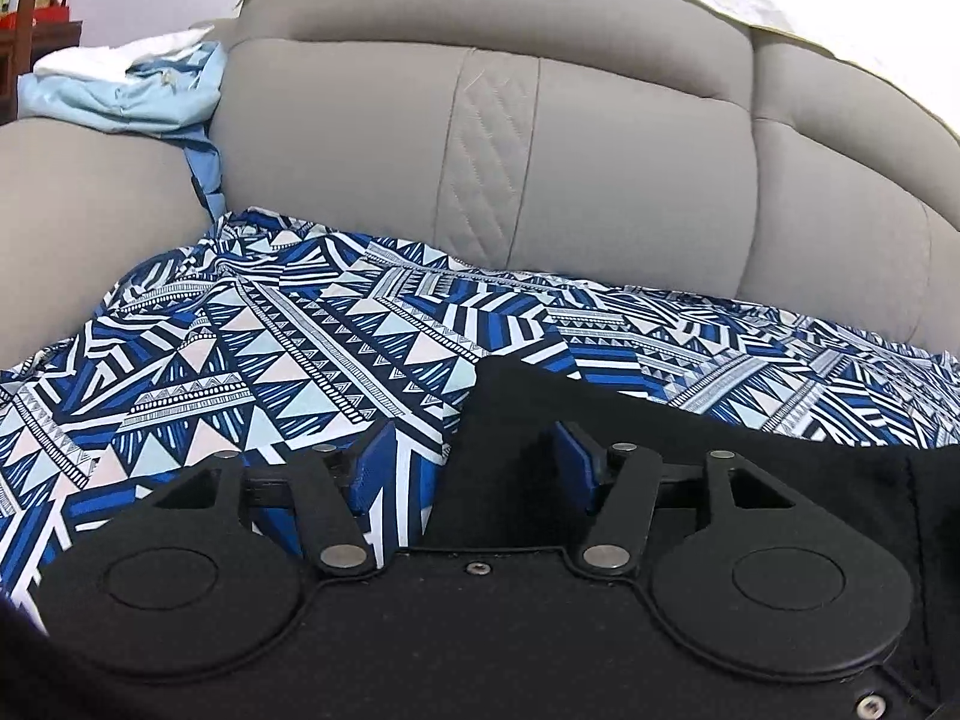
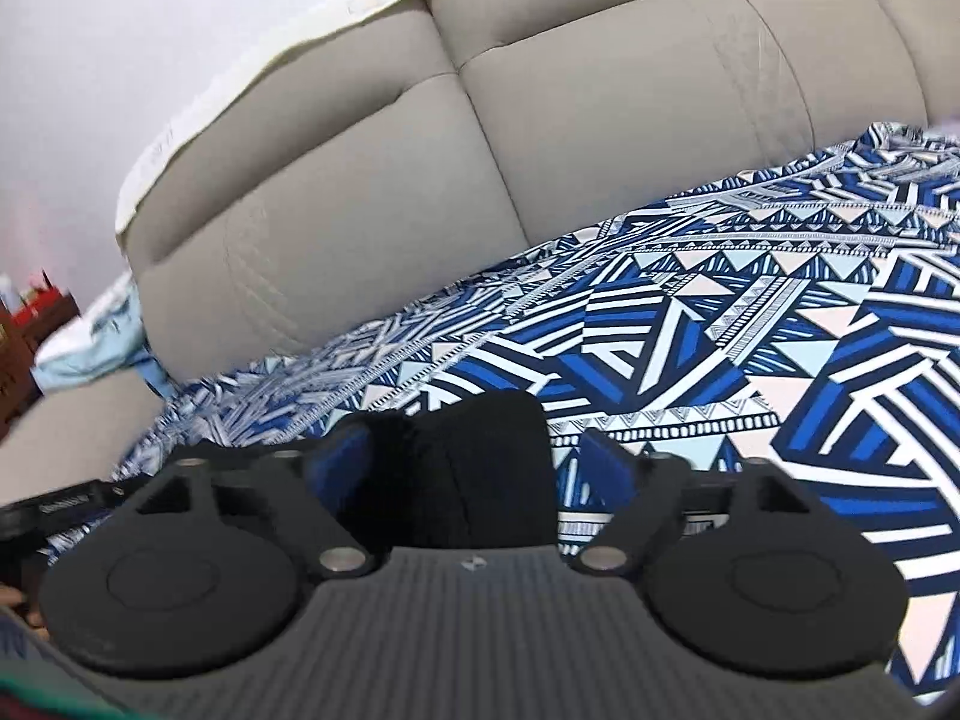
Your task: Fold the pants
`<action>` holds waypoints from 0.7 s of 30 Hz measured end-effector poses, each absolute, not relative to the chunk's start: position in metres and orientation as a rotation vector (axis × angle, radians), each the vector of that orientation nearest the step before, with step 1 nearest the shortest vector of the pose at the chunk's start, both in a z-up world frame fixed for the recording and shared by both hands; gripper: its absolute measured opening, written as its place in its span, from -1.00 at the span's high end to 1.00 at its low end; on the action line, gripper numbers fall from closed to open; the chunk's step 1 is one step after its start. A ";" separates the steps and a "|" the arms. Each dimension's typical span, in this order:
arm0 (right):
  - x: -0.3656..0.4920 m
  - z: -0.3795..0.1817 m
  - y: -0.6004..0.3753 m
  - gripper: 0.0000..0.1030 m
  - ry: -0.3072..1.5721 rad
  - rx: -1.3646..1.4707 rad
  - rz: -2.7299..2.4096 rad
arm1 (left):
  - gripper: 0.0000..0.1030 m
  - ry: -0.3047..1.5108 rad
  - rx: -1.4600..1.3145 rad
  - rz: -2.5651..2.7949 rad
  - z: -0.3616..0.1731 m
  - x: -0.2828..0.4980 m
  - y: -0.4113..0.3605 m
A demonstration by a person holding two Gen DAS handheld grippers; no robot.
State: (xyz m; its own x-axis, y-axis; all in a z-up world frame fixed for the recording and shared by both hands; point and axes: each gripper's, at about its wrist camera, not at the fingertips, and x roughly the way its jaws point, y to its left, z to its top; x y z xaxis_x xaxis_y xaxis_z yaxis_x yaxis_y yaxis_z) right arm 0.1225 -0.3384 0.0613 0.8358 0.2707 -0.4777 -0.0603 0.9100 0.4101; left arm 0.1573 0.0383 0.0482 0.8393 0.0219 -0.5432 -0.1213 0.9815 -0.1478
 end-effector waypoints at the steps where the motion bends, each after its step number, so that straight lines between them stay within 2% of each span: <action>1: 0.122 0.062 -0.338 -0.85 0.544 0.397 0.176 | -0.11 0.573 -0.181 0.076 0.048 0.159 0.038; 7: 0.108 0.072 -0.332 -0.91 0.421 0.385 0.230 | -0.19 0.573 -0.152 0.061 0.044 0.157 0.031; 11: 0.120 0.066 -0.307 -0.89 0.527 0.260 0.283 | -0.19 0.589 -0.133 0.052 0.038 0.156 0.026; 13: 0.128 0.058 -0.296 -0.68 0.593 0.220 0.277 | -0.20 0.596 -0.130 0.051 0.035 0.155 0.024; 16: 0.135 0.054 -0.286 -0.22 0.617 0.188 0.263 | -0.20 0.600 -0.118 0.050 0.033 0.155 0.021; 17: 0.138 0.055 -0.286 -0.17 0.625 0.199 0.257 | -0.20 0.603 -0.113 0.052 0.032 0.155 0.020; 18: 0.140 0.056 -0.288 0.00 0.632 0.224 0.250 | -0.21 0.604 -0.111 0.052 0.032 0.154 0.020; 19: 0.140 0.058 -0.290 0.26 0.636 0.256 0.245 | -0.22 0.602 -0.111 0.051 0.032 0.154 0.020; 21: 0.138 0.060 -0.293 0.33 0.619 0.293 0.231 | -0.25 0.595 -0.114 0.052 0.033 0.152 0.019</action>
State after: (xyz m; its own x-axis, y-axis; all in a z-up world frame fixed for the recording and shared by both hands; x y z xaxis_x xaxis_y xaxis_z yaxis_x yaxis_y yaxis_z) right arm 0.1382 -0.2929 0.0597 0.7910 0.2982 -0.5342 -0.1247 0.9334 0.3364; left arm 0.1525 0.0186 0.0331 0.8270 0.0154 -0.5619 -0.0814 0.9924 -0.0925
